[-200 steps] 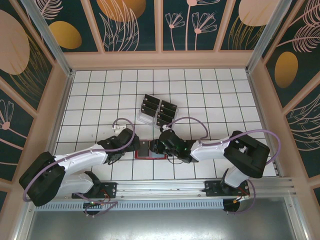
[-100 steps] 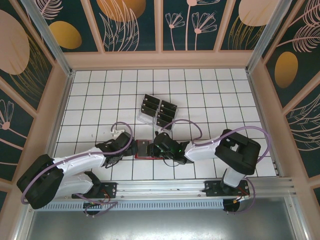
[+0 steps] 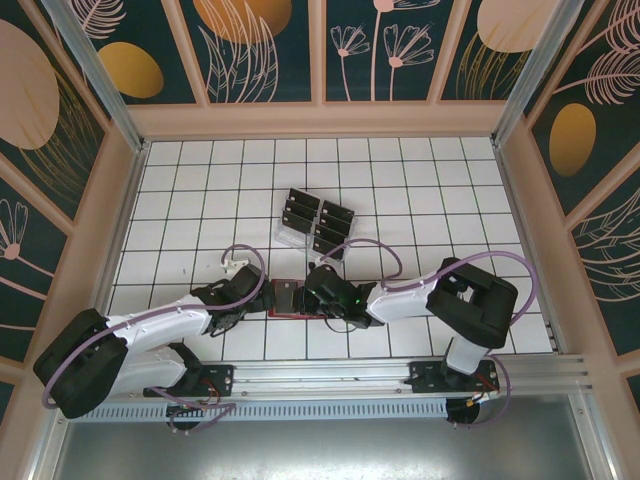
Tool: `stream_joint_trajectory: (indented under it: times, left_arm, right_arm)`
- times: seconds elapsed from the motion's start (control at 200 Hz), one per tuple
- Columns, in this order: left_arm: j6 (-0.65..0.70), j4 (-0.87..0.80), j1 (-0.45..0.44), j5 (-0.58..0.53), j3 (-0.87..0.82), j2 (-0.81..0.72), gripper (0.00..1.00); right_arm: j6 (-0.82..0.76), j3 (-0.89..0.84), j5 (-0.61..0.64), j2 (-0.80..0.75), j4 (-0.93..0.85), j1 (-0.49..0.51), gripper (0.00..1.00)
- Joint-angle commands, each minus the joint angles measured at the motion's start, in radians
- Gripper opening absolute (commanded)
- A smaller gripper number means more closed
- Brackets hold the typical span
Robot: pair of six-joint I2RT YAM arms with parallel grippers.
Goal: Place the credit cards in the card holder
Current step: Insert the credit card into the card slot.
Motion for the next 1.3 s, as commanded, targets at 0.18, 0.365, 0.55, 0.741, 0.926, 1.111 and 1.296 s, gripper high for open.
stream_joint_trajectory:
  times: [0.18, 0.365, 0.55, 0.741, 0.926, 1.111, 1.296]
  left_arm:
    - [-0.018, 0.016, 0.003, 0.024, -0.032, -0.002, 0.93]
    - [-0.019, 0.019, 0.002, 0.022, -0.033, -0.004, 0.93]
    - [-0.018, 0.024, 0.002, 0.023, -0.033, -0.003, 0.93]
    - [-0.016, 0.025, 0.002, 0.022, -0.035, -0.003, 0.93]
    - [-0.015, 0.03, 0.002, 0.023, -0.037, -0.001, 0.93]
    - [-0.014, 0.036, 0.003, 0.028, -0.039, 0.0, 0.93]
    - [-0.012, 0.038, 0.002, 0.027, -0.038, -0.006, 0.93]
  right_arm:
    - [0.008, 0.033, 0.016, 0.002, -0.004, 0.017, 0.2]
    - [0.013, 0.034, 0.013, 0.021, -0.003, 0.017, 0.2]
    - [0.02, 0.04, 0.013, 0.035, -0.016, 0.016, 0.2]
    - [0.025, 0.048, 0.011, 0.045, -0.033, 0.017, 0.2]
    - [0.016, 0.072, -0.002, 0.064, -0.039, 0.016, 0.2]
    - [0.006, 0.098, -0.002, 0.085, -0.046, 0.017, 0.2]
    - [-0.012, 0.112, -0.002, 0.081, -0.052, 0.012, 0.2]
